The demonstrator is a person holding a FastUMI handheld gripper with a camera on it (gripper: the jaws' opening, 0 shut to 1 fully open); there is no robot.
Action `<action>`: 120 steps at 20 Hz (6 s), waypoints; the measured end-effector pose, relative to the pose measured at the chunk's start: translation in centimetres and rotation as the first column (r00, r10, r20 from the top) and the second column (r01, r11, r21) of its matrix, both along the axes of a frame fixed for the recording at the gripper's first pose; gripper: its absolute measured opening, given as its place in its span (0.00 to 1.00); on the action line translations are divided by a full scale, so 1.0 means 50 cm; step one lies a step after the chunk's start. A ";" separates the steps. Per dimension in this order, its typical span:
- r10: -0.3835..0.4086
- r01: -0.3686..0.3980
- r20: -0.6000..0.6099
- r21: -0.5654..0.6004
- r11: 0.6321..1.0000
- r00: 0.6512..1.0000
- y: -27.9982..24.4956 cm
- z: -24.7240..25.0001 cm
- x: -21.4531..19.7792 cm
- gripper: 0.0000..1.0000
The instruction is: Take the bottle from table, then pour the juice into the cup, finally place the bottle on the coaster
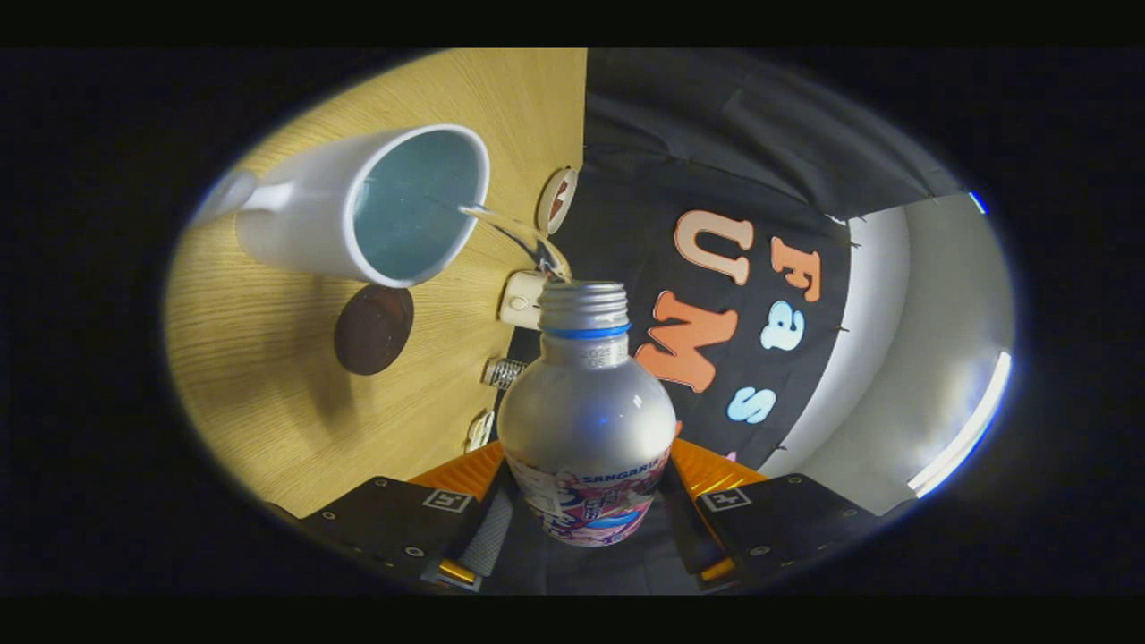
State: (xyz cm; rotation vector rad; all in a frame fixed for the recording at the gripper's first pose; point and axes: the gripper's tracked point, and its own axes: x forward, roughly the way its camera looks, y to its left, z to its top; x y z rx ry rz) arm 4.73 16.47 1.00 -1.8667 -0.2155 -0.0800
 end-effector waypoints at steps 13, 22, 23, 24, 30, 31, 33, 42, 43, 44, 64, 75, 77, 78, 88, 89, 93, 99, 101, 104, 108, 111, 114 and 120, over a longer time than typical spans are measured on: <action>-0.016 0.014 -0.028 -0.058 0.998 0.999 -0.001 -0.011 0.000 0.77; -0.018 0.013 -0.031 -0.134 0.991 0.999 0.017 -0.009 -0.009 0.77; -0.012 0.007 -0.036 -0.144 0.990 0.999 0.021 -0.009 -0.010 0.77; -0.012 0.006 -0.040 -0.149 0.989 0.999 0.026 -0.007 -0.007 0.77; -0.030 0.022 -0.048 -0.169 0.985 0.998 0.023 -0.006 -0.007 0.77; -0.028 0.018 -0.053 -0.175 0.984 0.998 0.025 -0.007 -0.007 0.77; -0.033 0.021 -0.061 -0.186 0.982 0.998 0.024 -0.008 -0.007 0.77; -0.049 0.034 -0.060 -0.217 0.976 0.997 0.027 -0.009 -0.011 0.77; -0.049 0.036 -0.058 -0.216 0.976 0.997 0.026 -0.008 -0.011 0.77; -0.047 0.034 -0.058 -0.215 0.976 0.997 0.027 -0.009 -0.013 0.77; -0.066 0.049 -0.071 -0.225 0.973 0.995 0.026 -0.020 -0.012 0.77; -0.055 0.036 -0.074 -0.237 0.971 0.996 0.034 -0.024 -0.024 0.77; -0.053 0.036 -0.079 -0.207 0.978 0.995 0.027 -0.025 -0.025 0.77; -0.058 0.041 -0.083 -0.190 0.981 0.995 0.025 -0.027 -0.022 0.77; -0.033 0.063 -0.177 0.161 0.985 0.984 -0.001 -0.048 -0.039 0.77; -0.041 0.088 -0.207 0.225 0.970 0.978 -0.016 -0.058 -0.042 0.77; -0.024 0.148 -0.249 0.493 0.857 0.968 -0.058 -0.083 -0.044 0.77; 0.036 0.186 -0.278 0.726 0.662 0.960 -0.098 -0.094 -0.035 0.77; 0.042 0.185 -0.263 0.773 0.606 0.964 -0.122 -0.081 -0.039 0.77; 0.105 0.206 -0.279 0.870 0.447 0.955 -0.135 -0.087 -0.048 0.78; 0.140 0.218 -0.259 0.943 0.252 0.956 -0.158 -0.078 -0.041 0.77; 0.208 0.226 -0.243 0.969 0.103 0.948 -0.136 -0.078 -0.024 0.78; 0.258 0.219 -0.230 0.973 0.068 0.938 -0.107 -0.058 -0.005 0.77; 0.433 0.271 -0.185 0.952 -0.145 0.882 -0.014 -0.051 0.064 0.78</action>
